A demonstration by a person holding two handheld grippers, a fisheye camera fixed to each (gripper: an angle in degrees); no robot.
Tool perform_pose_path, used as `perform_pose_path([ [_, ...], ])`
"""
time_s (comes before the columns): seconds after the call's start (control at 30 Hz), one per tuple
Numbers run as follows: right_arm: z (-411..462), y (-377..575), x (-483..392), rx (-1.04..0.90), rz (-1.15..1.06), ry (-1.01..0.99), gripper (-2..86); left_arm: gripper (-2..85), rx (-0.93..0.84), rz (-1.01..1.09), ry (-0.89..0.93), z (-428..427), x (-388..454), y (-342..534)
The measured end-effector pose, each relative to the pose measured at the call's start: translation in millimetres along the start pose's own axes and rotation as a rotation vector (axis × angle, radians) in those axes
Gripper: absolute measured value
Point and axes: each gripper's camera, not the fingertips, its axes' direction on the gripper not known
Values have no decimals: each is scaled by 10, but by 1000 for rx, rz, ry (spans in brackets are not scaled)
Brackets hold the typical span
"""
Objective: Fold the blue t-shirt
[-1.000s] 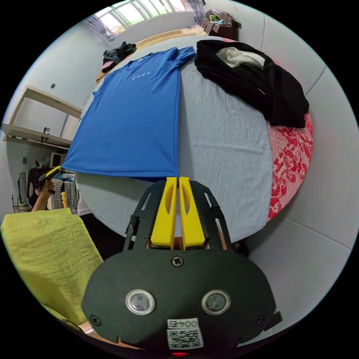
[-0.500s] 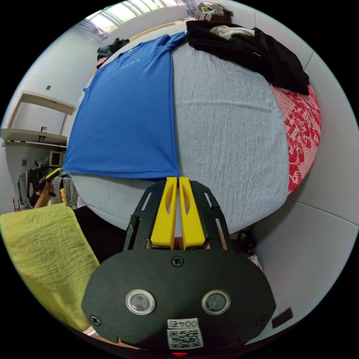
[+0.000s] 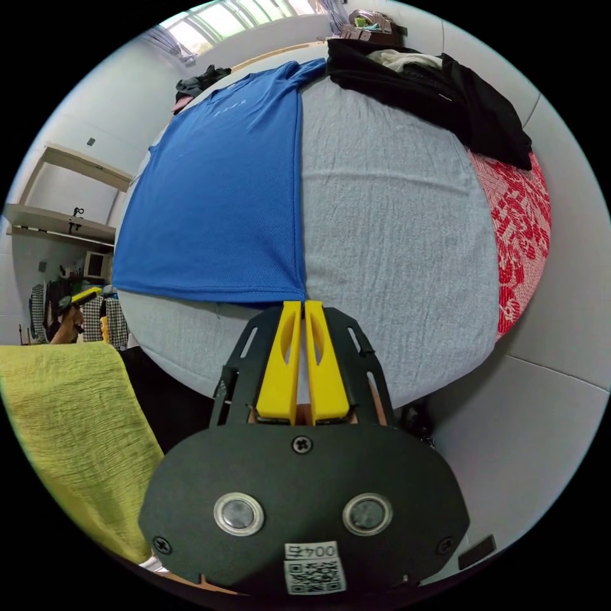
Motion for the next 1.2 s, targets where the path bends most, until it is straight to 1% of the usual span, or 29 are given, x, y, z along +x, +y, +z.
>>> perform_pose_path([
  [0.03,0,37,15,7,-1,3,-7,5,86,11,20,-126,104,-133],
  [0.1,7,194,84,38,-9,3,-5,4,158,61,60,-169,343,-414],
  [0.17,14,314,158,68,-2,-15,-1,3,172,122,89,-58,618,-711],
  [0.23,26,437,233,101,3,-40,8,3,100,191,103,265,948,-1037],
  [0.33,55,650,375,158,21,-103,31,3,-23,278,79,669,1241,-1178],
  [0.43,94,897,587,219,83,-194,51,2,-95,318,37,919,1369,-1179],
  [0.5,130,1109,783,263,152,-278,63,2,-88,307,33,974,1375,-1176],
  [0.6,124,1316,922,272,200,-263,75,1,-93,305,41,1035,1349,-1215],
  [0.73,6,1213,730,228,142,-192,83,1,-123,302,48,1113,1323,-1324],
  [0.93,36,310,-140,97,-65,-108,65,2,-182,278,1,1200,1366,-1513],
  [1.0,294,-86,-472,-11,-132,-37,65,2,-201,253,5,1222,1346,-1578],
  [1.13,809,-517,-872,-182,-216,83,63,2,-240,218,38,1263,1260,-1732],
  [1.2,1151,-703,-1051,-304,-243,179,54,2,-261,207,50,1278,1225,-1802],
])
